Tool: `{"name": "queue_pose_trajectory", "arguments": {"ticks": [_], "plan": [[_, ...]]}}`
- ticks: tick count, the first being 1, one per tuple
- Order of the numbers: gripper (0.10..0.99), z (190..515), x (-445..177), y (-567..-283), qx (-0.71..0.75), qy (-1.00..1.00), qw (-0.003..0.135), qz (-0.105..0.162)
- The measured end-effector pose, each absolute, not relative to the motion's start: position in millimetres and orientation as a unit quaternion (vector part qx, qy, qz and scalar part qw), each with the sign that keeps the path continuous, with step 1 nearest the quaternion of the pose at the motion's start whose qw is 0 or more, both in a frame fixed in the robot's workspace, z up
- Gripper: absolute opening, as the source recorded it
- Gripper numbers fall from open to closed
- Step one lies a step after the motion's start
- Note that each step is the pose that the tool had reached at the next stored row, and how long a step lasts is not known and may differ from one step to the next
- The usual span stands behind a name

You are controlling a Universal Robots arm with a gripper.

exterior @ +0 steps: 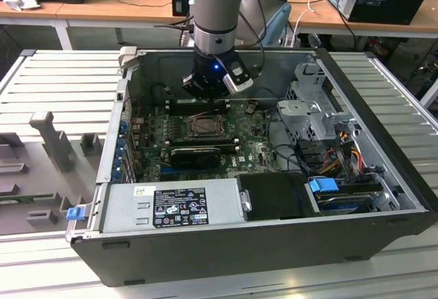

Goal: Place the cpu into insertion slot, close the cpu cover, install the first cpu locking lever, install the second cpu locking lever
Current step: 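Install the first cpu locking lever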

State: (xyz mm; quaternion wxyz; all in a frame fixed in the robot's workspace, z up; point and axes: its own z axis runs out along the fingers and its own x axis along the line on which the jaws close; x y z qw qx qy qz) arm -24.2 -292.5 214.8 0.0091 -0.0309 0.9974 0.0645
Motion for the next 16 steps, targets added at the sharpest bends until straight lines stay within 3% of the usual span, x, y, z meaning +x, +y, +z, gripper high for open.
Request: {"name": "queue_pose_trajectory", "arguments": {"ticks": [16], "plan": [[0.106,201.2,-20.5,-287.5,-0.031,0.999,0.008,0.034]]}}
